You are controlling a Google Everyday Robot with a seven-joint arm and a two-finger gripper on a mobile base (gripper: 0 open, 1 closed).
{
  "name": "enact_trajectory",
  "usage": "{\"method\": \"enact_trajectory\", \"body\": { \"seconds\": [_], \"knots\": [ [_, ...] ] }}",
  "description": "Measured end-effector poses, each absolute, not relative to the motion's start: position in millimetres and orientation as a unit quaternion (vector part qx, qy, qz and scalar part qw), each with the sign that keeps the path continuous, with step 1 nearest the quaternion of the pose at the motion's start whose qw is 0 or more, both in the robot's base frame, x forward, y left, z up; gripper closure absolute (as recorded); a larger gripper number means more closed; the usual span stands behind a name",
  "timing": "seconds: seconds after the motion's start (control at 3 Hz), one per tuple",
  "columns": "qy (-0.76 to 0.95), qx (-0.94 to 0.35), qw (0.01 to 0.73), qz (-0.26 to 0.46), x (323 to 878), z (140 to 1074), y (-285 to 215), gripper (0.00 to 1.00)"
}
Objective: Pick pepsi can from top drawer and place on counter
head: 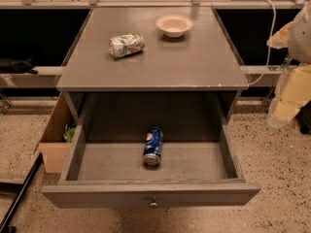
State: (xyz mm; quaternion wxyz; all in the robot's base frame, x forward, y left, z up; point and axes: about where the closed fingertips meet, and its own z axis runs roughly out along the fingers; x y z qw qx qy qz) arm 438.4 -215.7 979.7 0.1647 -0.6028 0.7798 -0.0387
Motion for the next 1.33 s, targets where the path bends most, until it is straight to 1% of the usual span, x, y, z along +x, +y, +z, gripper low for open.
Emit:
{"method": "enact_trajectory", "body": {
  "seconds": [0.67,1.0,1.33],
  "knots": [
    [0.772,-0.612,0.163,-0.053,439,985,-210,0.0],
    [0.756,-0.63,0.16,-0.076,441,994,-205,0.0],
    [0.692,-0.696,0.159,-0.11,442,1011,-188,0.0]
  ]
}}
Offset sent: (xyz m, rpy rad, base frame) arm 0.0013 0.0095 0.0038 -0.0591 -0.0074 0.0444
